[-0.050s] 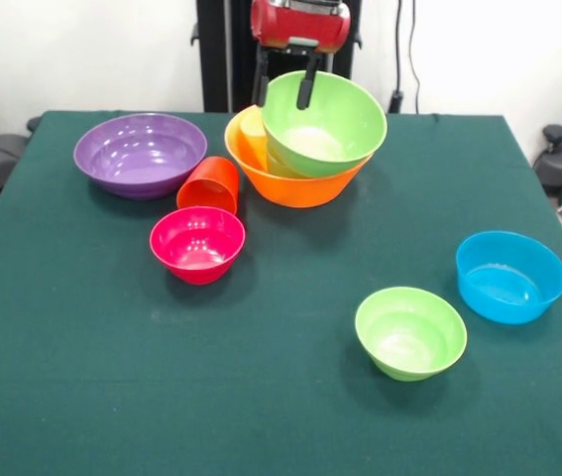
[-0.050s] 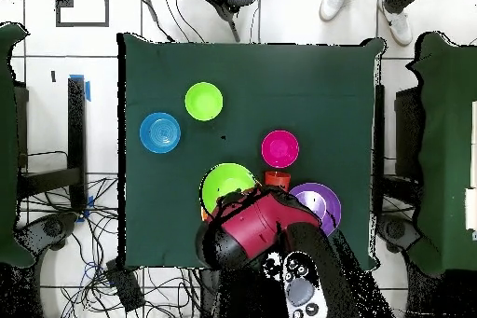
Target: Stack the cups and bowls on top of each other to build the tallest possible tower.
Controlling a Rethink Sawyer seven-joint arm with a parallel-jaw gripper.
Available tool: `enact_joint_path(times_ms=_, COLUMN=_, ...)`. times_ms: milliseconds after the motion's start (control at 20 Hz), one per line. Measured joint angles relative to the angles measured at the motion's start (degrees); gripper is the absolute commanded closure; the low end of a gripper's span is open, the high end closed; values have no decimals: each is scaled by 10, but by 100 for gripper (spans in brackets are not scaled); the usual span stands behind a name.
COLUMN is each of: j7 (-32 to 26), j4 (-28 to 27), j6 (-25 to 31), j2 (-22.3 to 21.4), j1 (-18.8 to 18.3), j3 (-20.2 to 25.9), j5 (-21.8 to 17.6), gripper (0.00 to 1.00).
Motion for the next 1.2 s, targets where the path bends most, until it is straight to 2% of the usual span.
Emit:
enact_joint_path(times_ms=550, j7=0, j4=-1, j6=0, j2=3, j1=-1, j3=-6, j5=-9, gripper=0)
enact_joint_path(times_ms=1200, j7=0, j4=-14, j6=0, j2=48, j1=1, j3=-32, j5=-47, gripper=0)
